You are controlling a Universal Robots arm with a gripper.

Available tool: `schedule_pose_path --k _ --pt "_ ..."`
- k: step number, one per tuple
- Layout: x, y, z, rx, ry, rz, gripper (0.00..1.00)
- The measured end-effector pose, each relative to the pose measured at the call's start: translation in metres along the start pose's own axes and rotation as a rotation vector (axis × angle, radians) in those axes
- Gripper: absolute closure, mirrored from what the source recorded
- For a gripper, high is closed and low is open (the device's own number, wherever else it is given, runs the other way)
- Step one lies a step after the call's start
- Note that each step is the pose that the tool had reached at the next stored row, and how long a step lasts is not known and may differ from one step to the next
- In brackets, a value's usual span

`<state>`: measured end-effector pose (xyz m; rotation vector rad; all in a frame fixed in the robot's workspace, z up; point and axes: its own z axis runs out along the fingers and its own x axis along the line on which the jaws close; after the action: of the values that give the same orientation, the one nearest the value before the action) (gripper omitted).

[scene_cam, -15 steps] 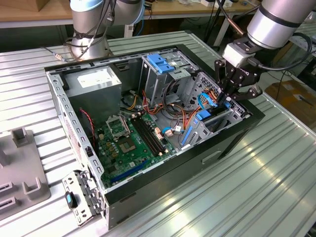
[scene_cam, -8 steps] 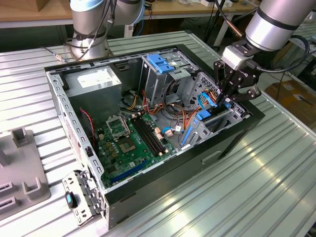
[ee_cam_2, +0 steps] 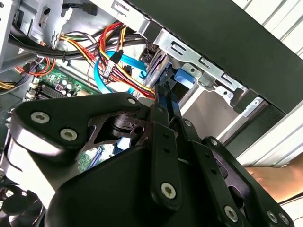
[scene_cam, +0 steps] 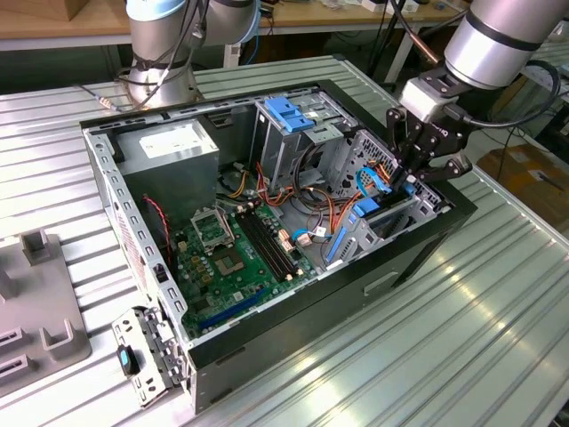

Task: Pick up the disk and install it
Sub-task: 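Insert the second disk wire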

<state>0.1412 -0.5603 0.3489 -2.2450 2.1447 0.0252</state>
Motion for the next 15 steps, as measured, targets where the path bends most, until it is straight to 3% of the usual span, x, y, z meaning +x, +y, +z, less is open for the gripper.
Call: schedule_pose_path --k 15 --pt "0.0004 0.0004 0.0096 0.0001 -0.0002 0.0 0.84"
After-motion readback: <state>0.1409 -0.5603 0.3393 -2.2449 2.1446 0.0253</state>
